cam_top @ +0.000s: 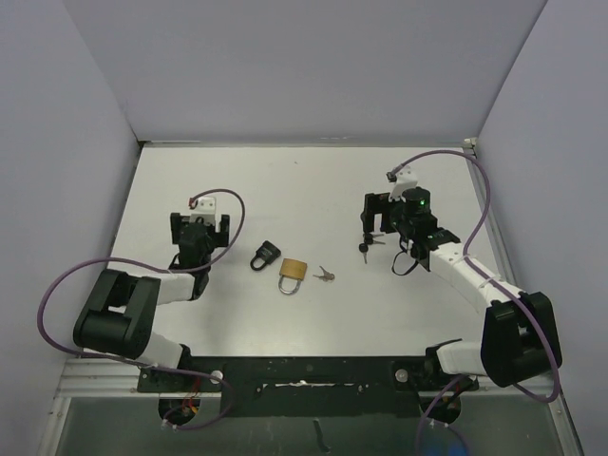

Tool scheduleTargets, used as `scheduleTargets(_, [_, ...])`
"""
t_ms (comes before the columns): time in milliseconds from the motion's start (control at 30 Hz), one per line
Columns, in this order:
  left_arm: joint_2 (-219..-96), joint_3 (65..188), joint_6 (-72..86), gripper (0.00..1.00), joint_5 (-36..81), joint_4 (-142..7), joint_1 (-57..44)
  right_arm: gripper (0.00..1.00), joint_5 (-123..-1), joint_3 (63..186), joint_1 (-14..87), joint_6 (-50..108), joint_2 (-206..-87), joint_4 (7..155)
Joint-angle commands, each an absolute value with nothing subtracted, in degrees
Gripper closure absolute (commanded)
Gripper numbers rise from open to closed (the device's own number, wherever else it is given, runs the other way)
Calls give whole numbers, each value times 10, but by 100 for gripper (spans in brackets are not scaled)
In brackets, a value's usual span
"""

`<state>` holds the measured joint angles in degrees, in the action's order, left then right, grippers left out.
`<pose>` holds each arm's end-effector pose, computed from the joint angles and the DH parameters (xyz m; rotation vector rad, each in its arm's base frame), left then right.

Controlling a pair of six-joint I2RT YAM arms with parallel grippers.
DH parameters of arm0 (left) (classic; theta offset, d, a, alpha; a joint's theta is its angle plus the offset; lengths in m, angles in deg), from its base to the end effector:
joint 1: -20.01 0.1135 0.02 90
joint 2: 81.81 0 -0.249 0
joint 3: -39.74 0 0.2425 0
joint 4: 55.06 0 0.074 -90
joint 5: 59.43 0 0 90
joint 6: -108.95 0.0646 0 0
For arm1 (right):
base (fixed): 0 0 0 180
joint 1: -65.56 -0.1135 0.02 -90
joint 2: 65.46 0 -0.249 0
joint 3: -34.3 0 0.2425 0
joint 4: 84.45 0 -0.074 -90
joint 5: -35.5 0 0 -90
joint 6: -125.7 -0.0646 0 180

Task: Unlock with the key

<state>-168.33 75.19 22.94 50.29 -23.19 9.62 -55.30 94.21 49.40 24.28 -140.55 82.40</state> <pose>0.2838 -0.0299 0.1291 0.0049 1.8933 0.2515 0.2994 0.0877 0.2248 -0.0947 2.0777 0.3100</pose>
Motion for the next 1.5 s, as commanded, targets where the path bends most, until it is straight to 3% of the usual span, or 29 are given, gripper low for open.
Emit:
scheduleTargets(0, [-1624,814,252,2,586,-239,15,2,-555,949,492,240,-1399,838])
scheduleTargets(233, [-1559,828,76,2,453,-301,0,2,-556,946,486,242,-1382,820])
scheduleTargets(733, [-1537,840,-5,2,316,-444,-17,0,-589,957,480,220,-1388,771])
scheduleTargets(1033, [-1520,840,-14,2,335,-488,-61,4,-553,962,452,227,-1418,739])
scheduleTargets(1200, [-1529,850,-14,2,350,-501,-67,12,-532,974,451,225,-1434,714])
scheduleTargets(1467, [-1532,854,-12,3,361,-506,-81,37,-549,996,449,222,-1476,697])
